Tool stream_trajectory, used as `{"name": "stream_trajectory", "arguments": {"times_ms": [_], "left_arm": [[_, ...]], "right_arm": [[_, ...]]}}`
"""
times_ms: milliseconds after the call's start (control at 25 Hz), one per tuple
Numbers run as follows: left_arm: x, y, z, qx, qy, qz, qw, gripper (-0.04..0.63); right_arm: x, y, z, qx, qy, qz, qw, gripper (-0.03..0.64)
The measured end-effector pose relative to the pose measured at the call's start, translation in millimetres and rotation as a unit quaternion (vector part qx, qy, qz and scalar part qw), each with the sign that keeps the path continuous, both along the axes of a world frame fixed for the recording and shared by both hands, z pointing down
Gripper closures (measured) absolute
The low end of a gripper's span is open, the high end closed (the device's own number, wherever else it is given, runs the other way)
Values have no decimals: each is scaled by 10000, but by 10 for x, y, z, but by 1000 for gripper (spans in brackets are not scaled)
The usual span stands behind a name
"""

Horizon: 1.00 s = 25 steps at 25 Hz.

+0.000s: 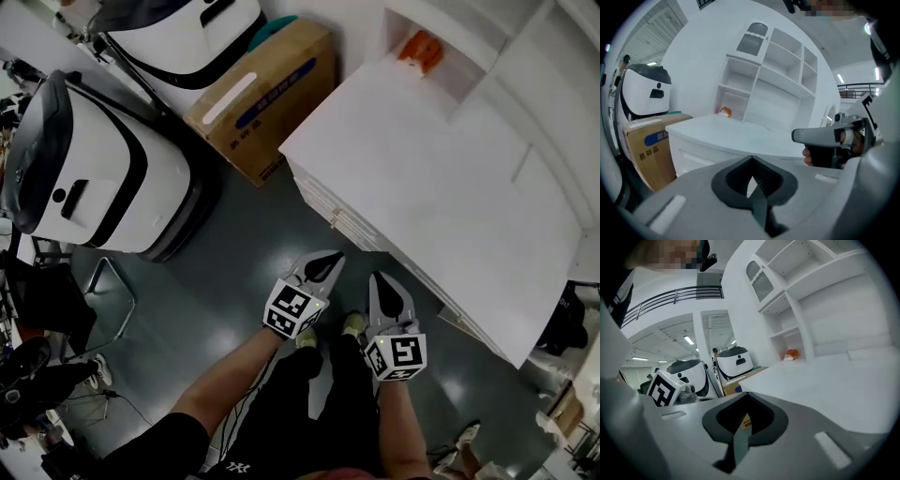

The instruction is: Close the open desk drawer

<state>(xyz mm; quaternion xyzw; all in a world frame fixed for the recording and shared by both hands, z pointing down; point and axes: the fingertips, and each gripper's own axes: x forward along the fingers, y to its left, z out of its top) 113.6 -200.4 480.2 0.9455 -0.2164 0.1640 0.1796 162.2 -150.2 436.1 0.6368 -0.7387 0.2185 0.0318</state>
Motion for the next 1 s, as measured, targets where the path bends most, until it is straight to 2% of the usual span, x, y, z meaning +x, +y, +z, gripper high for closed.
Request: {"name": "stream_trajectory", "arguments": {"times_ms": [400,880,1000], "left_arm": [[-152,580,-1248,227,206,147,9994,594],[-324,1013,-2308,257,569,164,9979,594],[-338,1080,-2553,383,701,188,9966,594]], "right_arm": [[-180,398,-910,176,4,-75,9998,594],[-345,699,-1969,663,161,-199,9975,595],[-349,728,-2203,862,275,-199,9957,595]]}}
